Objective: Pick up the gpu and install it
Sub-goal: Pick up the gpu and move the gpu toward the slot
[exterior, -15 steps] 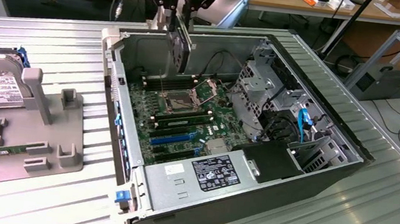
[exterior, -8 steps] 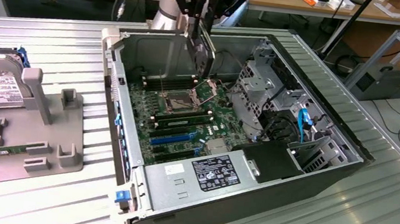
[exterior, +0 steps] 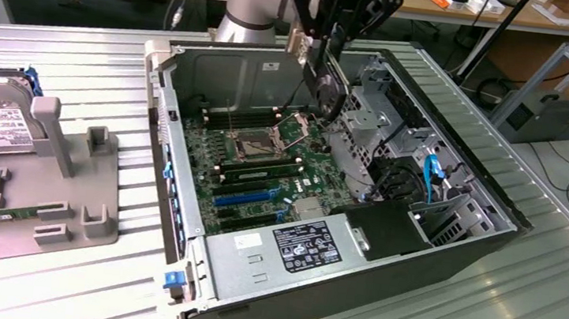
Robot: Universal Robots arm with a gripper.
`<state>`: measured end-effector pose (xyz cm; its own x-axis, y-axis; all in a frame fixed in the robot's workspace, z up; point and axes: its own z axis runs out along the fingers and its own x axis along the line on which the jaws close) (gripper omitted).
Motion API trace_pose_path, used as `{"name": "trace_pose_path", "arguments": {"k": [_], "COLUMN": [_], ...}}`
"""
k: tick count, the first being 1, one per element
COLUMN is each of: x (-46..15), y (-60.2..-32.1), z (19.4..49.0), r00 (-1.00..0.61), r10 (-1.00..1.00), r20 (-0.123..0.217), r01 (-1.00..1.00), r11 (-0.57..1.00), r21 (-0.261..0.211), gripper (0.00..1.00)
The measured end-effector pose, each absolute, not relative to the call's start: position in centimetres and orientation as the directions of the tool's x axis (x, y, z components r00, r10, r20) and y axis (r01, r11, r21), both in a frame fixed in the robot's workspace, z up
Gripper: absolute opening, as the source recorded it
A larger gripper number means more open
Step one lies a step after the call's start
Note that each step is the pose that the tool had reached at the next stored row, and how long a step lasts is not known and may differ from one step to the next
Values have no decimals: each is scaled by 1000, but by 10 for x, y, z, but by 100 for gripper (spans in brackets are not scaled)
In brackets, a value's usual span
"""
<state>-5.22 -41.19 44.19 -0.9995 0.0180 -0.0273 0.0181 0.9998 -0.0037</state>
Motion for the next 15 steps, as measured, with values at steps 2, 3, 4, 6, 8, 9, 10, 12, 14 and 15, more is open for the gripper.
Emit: {"name": "trace_pose_path", "arguments": {"k": [2,3,4,6,8,9,10,12,14,15], "x": [-40,-38,-36,-34,-33,-32,-31,-30,-30,-30], "y": [-413,-413,-413,-414,-415,-416,-417,-417,-417,-417], "z": [437,436,433,428,423,419,415,415,415,415], "r00": [-999,-999,-999,-999,-999,-999,-999,-999,-999,-999], "r10": [18,18,18,18,18,18,18,18,18,18], "r20": [-27,-27,-27,-27,-27,-27,-27,-27,-27,-27], "r01": [18,18,18,18,18,18,18,18,18,18], "r11": [1000,1000,1000,1000,1000,1000,1000,1000,1000,1000], "r21": [-6,-7,-8,-10,-11,-12,-13,-13,-13,-13], "gripper": [27,27,27,27,27,27,27,27,27,27]}}
